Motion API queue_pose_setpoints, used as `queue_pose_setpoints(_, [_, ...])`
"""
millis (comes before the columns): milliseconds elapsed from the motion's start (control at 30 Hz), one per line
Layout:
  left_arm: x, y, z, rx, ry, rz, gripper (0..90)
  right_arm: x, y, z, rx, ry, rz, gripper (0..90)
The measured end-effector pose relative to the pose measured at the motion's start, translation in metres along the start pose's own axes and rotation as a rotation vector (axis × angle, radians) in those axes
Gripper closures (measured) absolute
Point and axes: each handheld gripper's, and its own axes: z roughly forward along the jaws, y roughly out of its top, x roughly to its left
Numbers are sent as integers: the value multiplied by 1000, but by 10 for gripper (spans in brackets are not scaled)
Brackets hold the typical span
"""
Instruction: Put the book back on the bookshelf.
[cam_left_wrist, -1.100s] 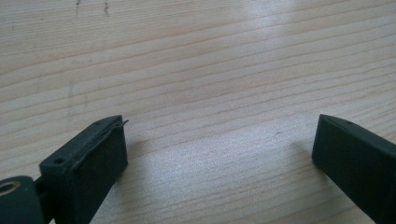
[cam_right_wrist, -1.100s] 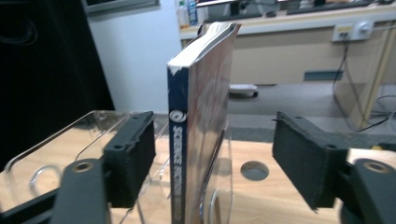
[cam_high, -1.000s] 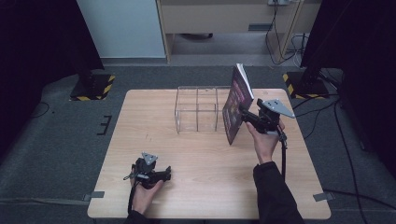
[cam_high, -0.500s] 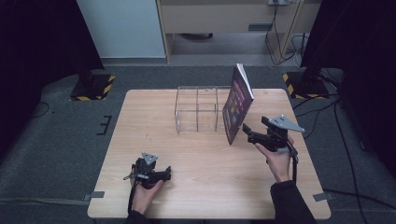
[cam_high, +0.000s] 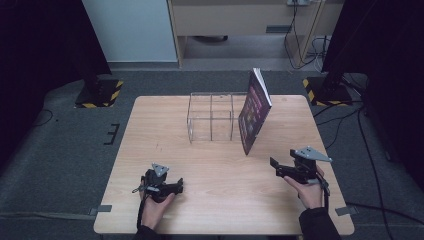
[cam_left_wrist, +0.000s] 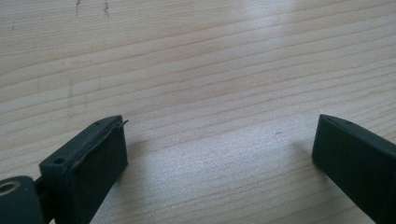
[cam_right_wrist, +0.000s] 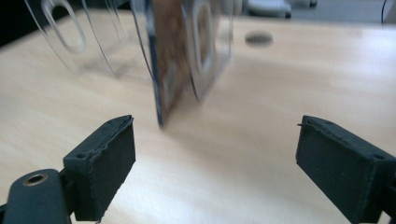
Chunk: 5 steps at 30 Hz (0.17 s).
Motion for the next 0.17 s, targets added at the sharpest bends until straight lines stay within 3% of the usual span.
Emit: queue_pose_setpoints(167, [0,0,0,0,0,0,24,-13,-18,-4,68,-48,-12,109])
